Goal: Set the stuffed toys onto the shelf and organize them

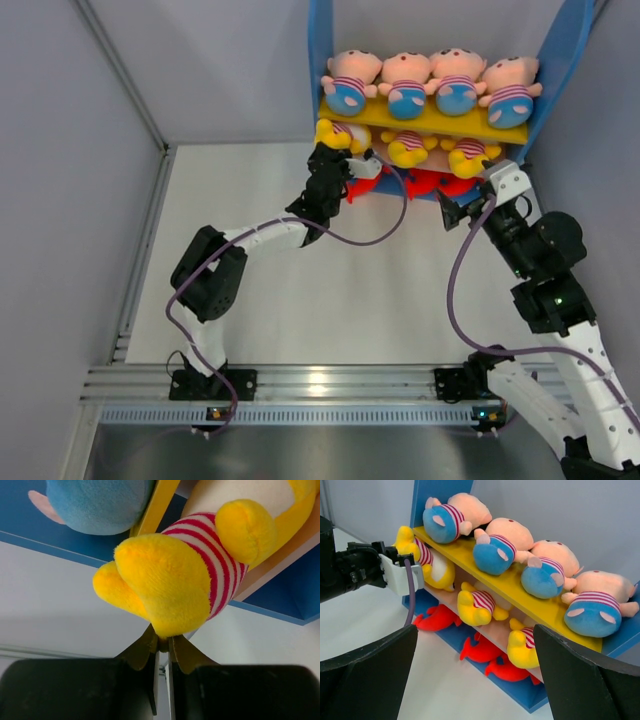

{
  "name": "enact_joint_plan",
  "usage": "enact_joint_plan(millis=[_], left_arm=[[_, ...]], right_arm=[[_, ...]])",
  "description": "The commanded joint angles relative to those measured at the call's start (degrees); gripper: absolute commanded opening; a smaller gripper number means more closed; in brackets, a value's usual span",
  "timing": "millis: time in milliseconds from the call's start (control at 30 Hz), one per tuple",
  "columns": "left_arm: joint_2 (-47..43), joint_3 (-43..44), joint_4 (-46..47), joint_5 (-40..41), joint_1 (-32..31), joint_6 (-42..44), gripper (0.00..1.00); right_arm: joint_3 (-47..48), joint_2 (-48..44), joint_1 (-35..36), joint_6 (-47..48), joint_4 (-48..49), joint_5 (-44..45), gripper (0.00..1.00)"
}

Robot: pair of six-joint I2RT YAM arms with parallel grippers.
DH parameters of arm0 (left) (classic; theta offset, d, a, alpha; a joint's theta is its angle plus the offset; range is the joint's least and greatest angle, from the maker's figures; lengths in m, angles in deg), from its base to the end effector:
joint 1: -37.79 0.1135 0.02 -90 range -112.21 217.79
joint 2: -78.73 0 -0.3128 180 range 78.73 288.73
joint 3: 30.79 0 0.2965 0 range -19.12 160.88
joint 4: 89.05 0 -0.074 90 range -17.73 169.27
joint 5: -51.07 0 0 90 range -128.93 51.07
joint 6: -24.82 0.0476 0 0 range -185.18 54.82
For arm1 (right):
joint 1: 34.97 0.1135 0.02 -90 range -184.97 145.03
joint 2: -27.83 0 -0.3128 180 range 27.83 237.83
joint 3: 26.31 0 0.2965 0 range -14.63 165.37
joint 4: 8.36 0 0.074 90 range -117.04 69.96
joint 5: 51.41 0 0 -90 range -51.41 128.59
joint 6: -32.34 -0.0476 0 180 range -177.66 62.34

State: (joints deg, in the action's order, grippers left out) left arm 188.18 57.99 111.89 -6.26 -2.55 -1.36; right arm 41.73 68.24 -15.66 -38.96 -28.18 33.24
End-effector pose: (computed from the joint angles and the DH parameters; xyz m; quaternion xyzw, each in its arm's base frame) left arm 0.4097 -0.3142 0.3043 0.4115 0.5733 0.3326 0.6256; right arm 0.1540 0.0587 0.4703 -0.2471 0.6093 0.0347 0.7526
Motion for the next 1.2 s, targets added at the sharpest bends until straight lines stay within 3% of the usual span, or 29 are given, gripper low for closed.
enact_joint_plan(millis=[0,267,733,867,1000,1033,1167], left_arm=[[1.46,-0.72,7.9,1.43,0.52,0.7,0.0],[9.72,0.15,7.9,-0.41,1.84,0.8,0.0],[20.18,12.62,7.9,-0.59,2.45,3.24,0.0],[23.79,18.86,7.81,-0.06,2.72,5.88,0.05],[24.94,19.06,7.37,0.03,2.72,6.68,0.17],[24.5,18.09,7.37,-0.06,2.63,6.94,0.36],[20.9,12.91,7.37,-0.67,2.54,5.45,0.7]], right_arm=[[1.83,-0.94,-0.77,1.34,-0.21,-1.51,0.99],[1.65,-1.11,-0.85,1.43,-1.0,-2.21,0.99],[1.39,-1.38,-0.77,3.71,-2.14,-1.86,0.99],[1.65,-1.2,-0.85,4.59,-2.76,-1.69,0.99],[2.09,-1.47,-0.77,4.94,-3.11,-1.42,0.99],[2.09,-1.64,-0.77,5.03,-3.46,-1.51,0.99],[1.91,-1.73,-0.77,5.21,-3.9,-1.51,0.99]])
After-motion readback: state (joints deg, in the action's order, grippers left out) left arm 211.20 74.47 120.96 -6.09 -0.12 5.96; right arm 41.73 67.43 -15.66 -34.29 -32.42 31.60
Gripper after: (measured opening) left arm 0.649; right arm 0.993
